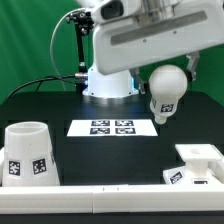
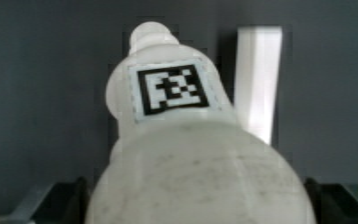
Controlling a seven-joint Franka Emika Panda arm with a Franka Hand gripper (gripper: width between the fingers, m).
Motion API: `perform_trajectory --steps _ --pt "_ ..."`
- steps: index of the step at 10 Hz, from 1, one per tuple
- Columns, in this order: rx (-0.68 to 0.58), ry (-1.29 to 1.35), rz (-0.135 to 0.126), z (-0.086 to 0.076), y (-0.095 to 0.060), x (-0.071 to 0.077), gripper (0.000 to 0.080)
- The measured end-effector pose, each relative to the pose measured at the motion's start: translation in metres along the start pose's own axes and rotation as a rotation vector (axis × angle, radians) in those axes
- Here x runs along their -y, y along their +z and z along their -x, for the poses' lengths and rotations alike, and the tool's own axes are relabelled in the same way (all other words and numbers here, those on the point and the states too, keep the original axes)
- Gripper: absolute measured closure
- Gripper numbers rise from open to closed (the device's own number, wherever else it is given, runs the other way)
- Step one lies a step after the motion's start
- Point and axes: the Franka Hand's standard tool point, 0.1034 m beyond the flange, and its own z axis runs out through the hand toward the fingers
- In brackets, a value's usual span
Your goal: Assemble lamp
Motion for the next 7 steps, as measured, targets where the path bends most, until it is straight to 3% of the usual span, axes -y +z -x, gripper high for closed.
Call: perform_trajectory --steps 4,6,7 --pt "-0.229 -0.012 0.059 -0.007 0.000 -0.010 0.0225" --pt "-0.433 -0.028 0.085 -0.033 -0.022 -0.013 0.0225" --pt "-0.518 -0.007 0.091 -0.042 -0.023 -0.007 0.0225"
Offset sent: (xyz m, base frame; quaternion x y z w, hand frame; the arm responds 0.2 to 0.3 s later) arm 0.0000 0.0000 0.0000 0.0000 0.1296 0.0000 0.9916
